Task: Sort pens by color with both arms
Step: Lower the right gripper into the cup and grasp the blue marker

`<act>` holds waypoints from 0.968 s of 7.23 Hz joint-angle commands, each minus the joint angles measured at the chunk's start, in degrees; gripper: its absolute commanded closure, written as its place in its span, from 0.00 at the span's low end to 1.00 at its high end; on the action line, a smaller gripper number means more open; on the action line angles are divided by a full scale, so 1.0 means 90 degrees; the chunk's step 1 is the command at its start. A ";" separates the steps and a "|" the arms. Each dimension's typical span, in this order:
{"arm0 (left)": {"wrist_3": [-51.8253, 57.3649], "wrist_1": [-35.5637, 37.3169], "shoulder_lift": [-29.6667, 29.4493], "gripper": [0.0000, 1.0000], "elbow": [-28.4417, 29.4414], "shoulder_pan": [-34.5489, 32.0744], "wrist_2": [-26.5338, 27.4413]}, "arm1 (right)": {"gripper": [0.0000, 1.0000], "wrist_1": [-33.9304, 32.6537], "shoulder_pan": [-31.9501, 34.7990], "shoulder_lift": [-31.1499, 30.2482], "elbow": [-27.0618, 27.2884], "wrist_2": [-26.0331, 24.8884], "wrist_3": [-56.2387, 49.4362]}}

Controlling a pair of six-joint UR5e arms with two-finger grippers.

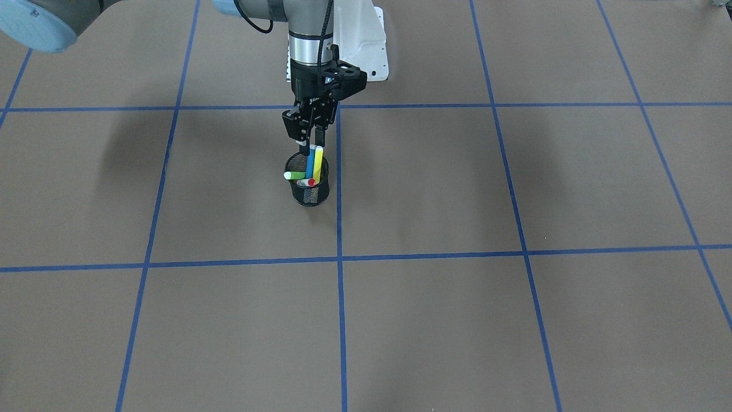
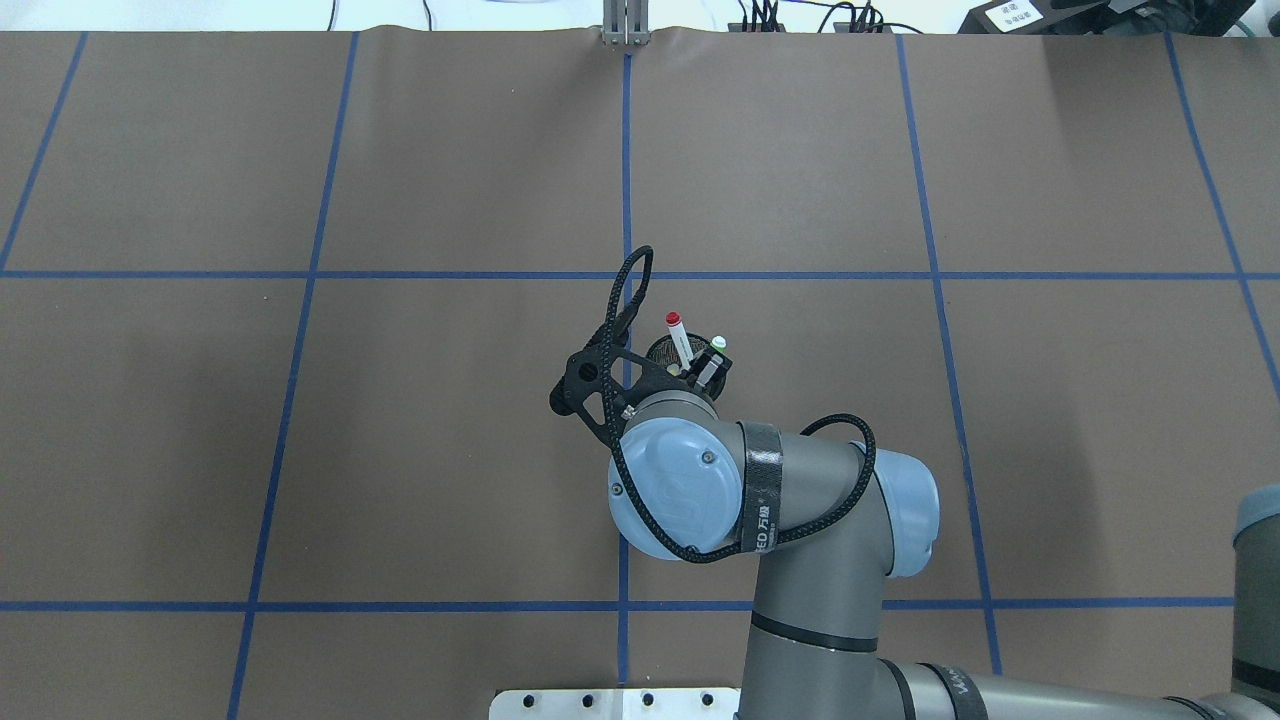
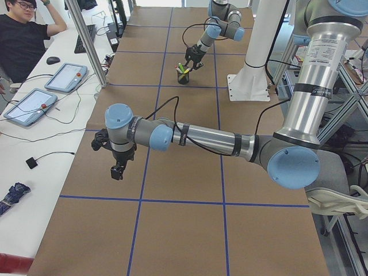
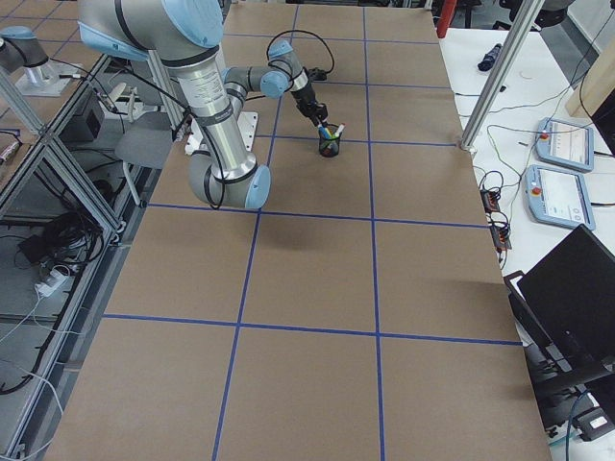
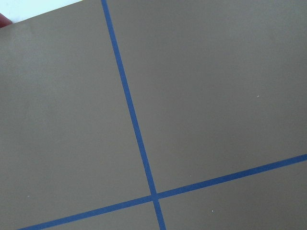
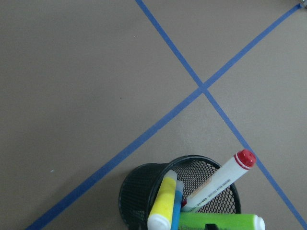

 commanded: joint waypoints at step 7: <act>-0.0003 0.0000 0.0000 0.00 0.0005 0.0000 0.0000 | 0.59 0.0009 -0.0001 -0.0017 -0.0072 -0.0001 0.0002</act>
